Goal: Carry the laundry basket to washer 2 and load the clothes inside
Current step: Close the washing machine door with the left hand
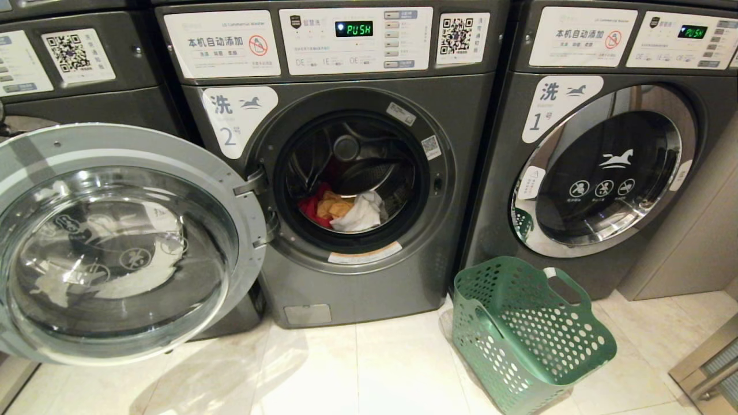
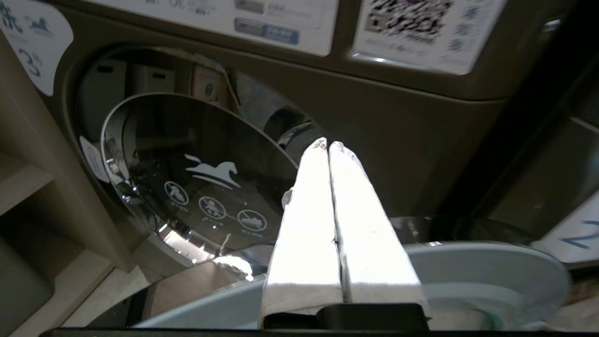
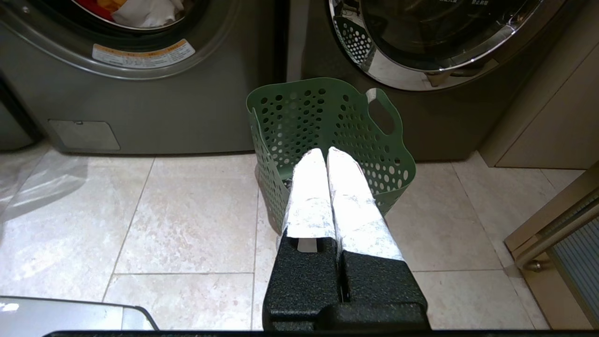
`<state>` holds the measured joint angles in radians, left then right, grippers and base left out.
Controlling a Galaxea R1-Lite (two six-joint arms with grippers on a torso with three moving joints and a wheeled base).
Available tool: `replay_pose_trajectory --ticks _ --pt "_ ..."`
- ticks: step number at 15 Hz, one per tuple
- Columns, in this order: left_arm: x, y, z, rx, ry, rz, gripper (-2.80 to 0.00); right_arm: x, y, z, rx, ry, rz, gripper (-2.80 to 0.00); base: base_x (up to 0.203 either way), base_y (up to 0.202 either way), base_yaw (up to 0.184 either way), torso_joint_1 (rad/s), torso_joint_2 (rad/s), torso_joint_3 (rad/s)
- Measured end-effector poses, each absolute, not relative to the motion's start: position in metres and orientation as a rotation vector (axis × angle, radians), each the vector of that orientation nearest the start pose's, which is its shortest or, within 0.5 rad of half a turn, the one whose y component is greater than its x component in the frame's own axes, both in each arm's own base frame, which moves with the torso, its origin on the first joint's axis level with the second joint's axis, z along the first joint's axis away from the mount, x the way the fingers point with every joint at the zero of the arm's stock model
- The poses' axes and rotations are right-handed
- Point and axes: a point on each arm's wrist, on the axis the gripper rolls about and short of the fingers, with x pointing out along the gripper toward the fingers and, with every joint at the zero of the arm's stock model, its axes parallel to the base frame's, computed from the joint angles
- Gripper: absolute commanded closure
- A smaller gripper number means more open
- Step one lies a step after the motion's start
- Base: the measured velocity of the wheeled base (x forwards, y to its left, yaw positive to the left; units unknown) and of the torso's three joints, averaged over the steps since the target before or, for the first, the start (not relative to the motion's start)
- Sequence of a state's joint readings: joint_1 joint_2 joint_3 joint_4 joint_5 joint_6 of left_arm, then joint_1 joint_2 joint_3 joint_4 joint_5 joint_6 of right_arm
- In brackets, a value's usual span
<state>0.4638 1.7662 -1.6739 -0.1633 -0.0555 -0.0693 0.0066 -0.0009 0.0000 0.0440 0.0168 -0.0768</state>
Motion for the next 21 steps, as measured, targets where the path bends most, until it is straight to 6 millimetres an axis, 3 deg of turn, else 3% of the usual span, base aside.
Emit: replay_pose_trajectory --ticks 3,5,9,12,16,21 --pt "0.33 0.183 0.333 -0.077 -0.01 0.385 0.0 -0.023 0.0 0.071 -0.072 0.042 0.021 0.0 0.0 0.0 0.0 0.0 0.0 0.0" --pt "0.339 0.193 0.315 -0.104 0.06 0.315 0.0 -0.023 0.0 0.071 -0.073 0.043 0.021 0.0 0.0 0.0 0.0 0.0 0.0 0.0" --pt "0.336 0.195 0.3 -0.174 0.23 0.244 0.0 -0.023 0.0 0.071 -0.071 0.043 0.02 0.0 0.0 0.0 0.0 0.0 0.0 0.0" --pt "0.323 0.186 0.306 -0.218 0.325 0.234 0.0 -0.023 0.0 0.071 -0.071 0.043 0.02 0.0 0.0 0.0 0.0 0.0 0.0 0.0" --pt "0.276 0.141 0.329 -0.304 0.488 0.102 0.0 -0.023 0.0 0.071 -0.069 0.042 0.02 0.0 0.0 0.0 0.0 0.0 0.0 0.0" --pt "0.197 0.044 0.346 -0.348 0.794 -0.172 0.0 -0.023 0.0 0.071 -0.07 0.042 0.021 0.0 0.0 0.0 0.0 0.0 0.0 0.0"
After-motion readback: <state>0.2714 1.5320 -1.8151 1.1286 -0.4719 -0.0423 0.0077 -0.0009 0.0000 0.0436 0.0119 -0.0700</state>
